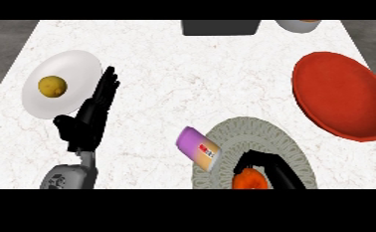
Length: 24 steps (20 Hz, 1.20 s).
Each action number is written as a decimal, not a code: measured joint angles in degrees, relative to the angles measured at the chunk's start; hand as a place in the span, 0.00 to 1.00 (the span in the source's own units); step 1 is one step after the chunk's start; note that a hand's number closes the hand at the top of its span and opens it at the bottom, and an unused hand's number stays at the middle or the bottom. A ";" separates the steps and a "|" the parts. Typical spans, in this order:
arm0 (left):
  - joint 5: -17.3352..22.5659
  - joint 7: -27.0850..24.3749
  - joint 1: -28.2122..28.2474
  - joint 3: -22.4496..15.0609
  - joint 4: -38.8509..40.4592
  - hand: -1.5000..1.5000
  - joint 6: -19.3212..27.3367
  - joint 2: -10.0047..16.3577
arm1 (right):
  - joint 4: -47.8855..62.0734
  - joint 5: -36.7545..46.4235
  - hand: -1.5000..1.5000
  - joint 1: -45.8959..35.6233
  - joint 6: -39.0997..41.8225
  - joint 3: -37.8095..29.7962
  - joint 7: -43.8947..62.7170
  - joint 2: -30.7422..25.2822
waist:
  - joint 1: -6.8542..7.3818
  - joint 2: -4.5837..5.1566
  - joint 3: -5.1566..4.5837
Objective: Pick the squash from the placemat and place it in the bowl
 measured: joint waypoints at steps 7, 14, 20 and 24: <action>0.07 0.74 0.12 0.47 -0.77 0.50 -0.20 0.34 | -17.09 -6.15 1.00 8.67 -0.48 -6.43 -8.52 -5.18 | -0.33 -0.06 0.01; -0.39 0.96 0.59 0.21 -1.64 0.50 -0.21 0.22 | -36.84 -4.05 1.00 13.97 -2.69 -12.25 -2.22 -8.09 | -0.08 -0.01 -0.04; -0.01 0.67 -0.10 0.96 -0.98 0.50 -1.01 0.66 | -41.33 -5.44 1.00 9.86 -1.13 -19.37 9.99 -10.74 | 0.32 0.13 -0.07; -0.15 1.02 -1.81 0.90 0.27 0.50 -1.03 0.10 | -41.33 -6.43 1.00 -0.02 0.01 -22.68 21.09 -11.30 | 0.77 0.25 -0.07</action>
